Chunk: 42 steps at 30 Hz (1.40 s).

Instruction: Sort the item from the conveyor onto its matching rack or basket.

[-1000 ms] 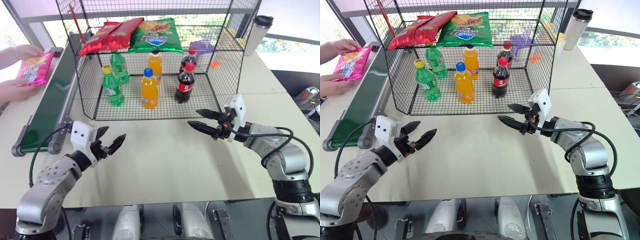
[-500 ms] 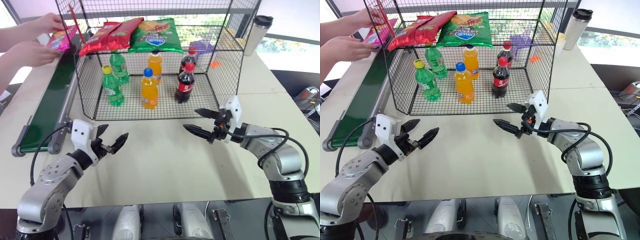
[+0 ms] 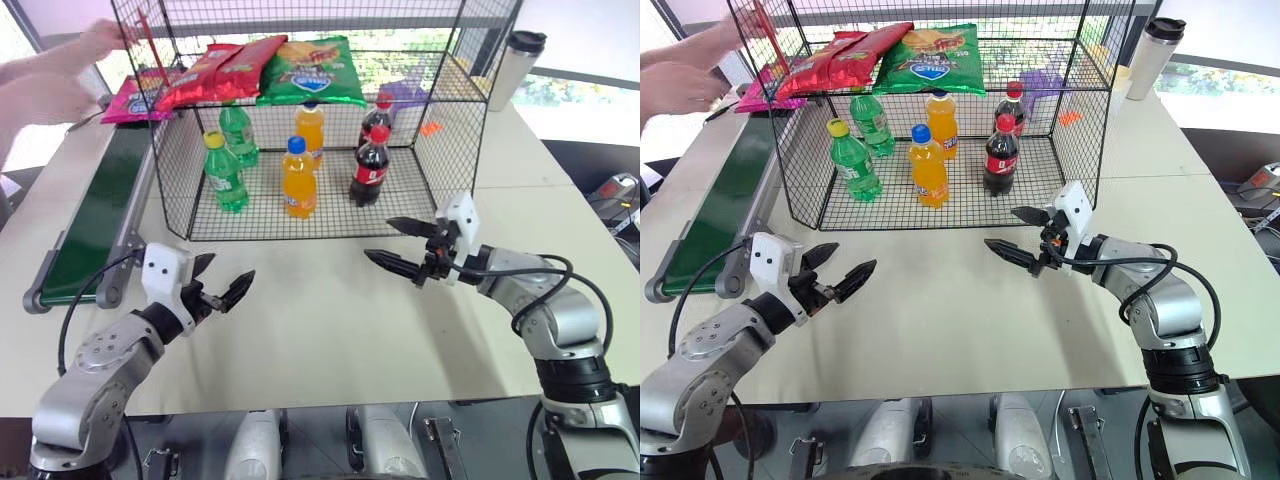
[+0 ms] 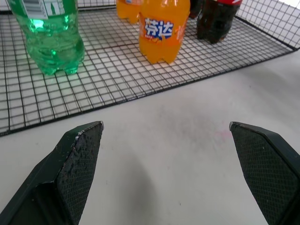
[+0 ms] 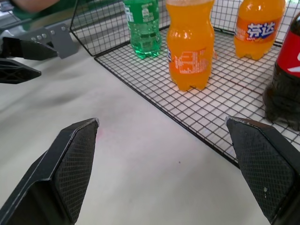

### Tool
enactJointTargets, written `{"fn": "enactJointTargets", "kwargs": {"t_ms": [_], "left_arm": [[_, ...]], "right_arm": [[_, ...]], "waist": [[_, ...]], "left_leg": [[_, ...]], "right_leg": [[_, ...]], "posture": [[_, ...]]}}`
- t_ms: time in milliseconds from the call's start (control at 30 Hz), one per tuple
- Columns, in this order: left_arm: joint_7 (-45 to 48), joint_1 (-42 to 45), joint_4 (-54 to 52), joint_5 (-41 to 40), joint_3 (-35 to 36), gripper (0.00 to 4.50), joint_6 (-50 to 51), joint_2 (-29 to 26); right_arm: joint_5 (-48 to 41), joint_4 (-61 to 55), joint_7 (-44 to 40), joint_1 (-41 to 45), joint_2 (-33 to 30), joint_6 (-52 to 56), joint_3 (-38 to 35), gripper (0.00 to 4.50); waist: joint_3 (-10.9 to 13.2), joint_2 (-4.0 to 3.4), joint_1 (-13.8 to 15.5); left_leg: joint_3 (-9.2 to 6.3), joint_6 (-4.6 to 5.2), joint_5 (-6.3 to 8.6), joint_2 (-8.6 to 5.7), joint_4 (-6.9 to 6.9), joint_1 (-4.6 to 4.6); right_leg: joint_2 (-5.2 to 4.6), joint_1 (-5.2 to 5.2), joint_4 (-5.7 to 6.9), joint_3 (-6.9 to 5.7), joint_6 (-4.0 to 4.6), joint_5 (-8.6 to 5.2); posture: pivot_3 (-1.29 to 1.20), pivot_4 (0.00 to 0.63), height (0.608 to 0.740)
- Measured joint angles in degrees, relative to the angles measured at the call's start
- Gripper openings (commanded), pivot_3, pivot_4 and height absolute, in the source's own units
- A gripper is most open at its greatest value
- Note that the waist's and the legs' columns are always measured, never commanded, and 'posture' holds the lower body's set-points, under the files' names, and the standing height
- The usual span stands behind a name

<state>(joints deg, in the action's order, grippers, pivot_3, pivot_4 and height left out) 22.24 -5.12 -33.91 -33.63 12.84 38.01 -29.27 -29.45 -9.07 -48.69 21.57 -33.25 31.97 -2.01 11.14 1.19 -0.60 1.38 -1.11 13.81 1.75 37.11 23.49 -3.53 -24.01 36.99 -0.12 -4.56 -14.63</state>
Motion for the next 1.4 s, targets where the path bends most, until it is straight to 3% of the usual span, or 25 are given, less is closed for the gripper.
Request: {"fn": "enactJointTargets", "kwargs": {"t_ms": [333, 433, 567, 633, 700, 900, 1133, 1400], "left_arm": [[-1.43, -2.65, -4.59, -0.99, 4.12, 4.50, 1.18, -1.16], [-2.54, -3.61, -8.25, -5.37, 9.80, 4.50, 3.89, -2.46], [-0.83, -10.12, -13.50, -6.25, 23.09, 4.50, 5.70, -10.13], [3.05, -18.29, -14.20, 0.75, 29.10, 4.50, 3.36, -16.12], [6.33, -24.65, -13.33, 8.76, 33.37, 4.50, -1.37, -18.17], [8.72, -33.77, -5.97, 32.08, 41.29, 4.50, -26.50, -15.35], [0.96, -42.76, 5.45, 54.20, 40.48, 4.50, -52.62, -8.58], [-3.80, -39.23, 9.40, 62.16, 35.91, 4.50, -58.77, -6.53]], "right_arm": [[0.51, 3.75, -2.98, 3.62, 0.00, -0.24, 1.39, 4.47], [-0.94, 4.75, -4.92, 5.85, -0.30, 1.49, 1.30, 4.47], [-3.82, 5.57, -7.84, 9.14, -1.65, 5.26, 0.75, 4.47], [-5.15, 6.03, -9.16, 11.22, -1.60, 6.80, 0.83, 4.47], [-5.90, 6.25, -10.22, 12.94, -1.42, 7.74, 1.03, 4.47], [-6.90, 6.62, -13.25, 18.11, 2.38, 8.87, 4.45, 4.47], [-5.42, 6.93, -16.33, 18.77, 5.28, 7.27, 9.53, 4.47], [-4.40, 7.05, -16.93, 18.78, 4.94, 6.44, 10.19, 4.47]], "waist": [[0.00, 0.00, -0.03], [0.01, 0.01, -0.07], [0.01, 0.01, -0.33], [0.02, 0.02, -0.50], [0.02, -0.01, -0.40], [0.02, 0.01, -0.09], [-0.04, 0.07, -0.45], [-0.11, 0.19, -0.37]], "left_leg": [[-0.01, 0.00, 0.00, 0.01, 0.00, 0.00], [-0.05, 0.00, 0.00, 0.04, 0.00, 0.00], [-0.02, 0.01, 0.01, 0.05, -0.08, -0.02], [0.04, 0.01, 0.01, 0.02, -0.13, -0.01], [0.09, 0.00, 0.01, 0.04, -0.17, -0.01], [0.08, -0.05, 0.04, 0.11, -0.28, 0.04], [0.66, 0.00, 0.05, 0.03, -0.95, 0.22], [0.84, 0.00, 0.04, 0.06, -0.86, 0.36]], "right_leg": [[-0.01, 0.00, 0.00, 0.00, 0.00, 0.00], [0.00, -0.01, 0.02, 0.00, 0.00, 0.00], [0.00, -0.08, 0.02, 0.01, 0.01, 0.00], [0.03, -0.18, 0.00, 0.02, 0.11, -0.03], [-0.01, -0.25, -0.01, 0.03, 0.19, -0.04], [-0.26, -0.43, -0.39, 0.02, 0.35, 0.02], [-0.69, -0.62, -0.94, 0.01, 0.66, 0.27], [-1.03, -0.67, -0.90, -0.23, 0.65, 0.28]], "posture": [[0.00, 0.150, 0.740], [0.00, 0.150, 0.740], [0.00, 0.150, 0.740], [0.00, 0.150, 0.740], [0.00, 0.150, 0.740], [0.00, 0.150, 0.740], [0.00, 0.150, 0.740], [0.00, 0.150, 0.740]]}}
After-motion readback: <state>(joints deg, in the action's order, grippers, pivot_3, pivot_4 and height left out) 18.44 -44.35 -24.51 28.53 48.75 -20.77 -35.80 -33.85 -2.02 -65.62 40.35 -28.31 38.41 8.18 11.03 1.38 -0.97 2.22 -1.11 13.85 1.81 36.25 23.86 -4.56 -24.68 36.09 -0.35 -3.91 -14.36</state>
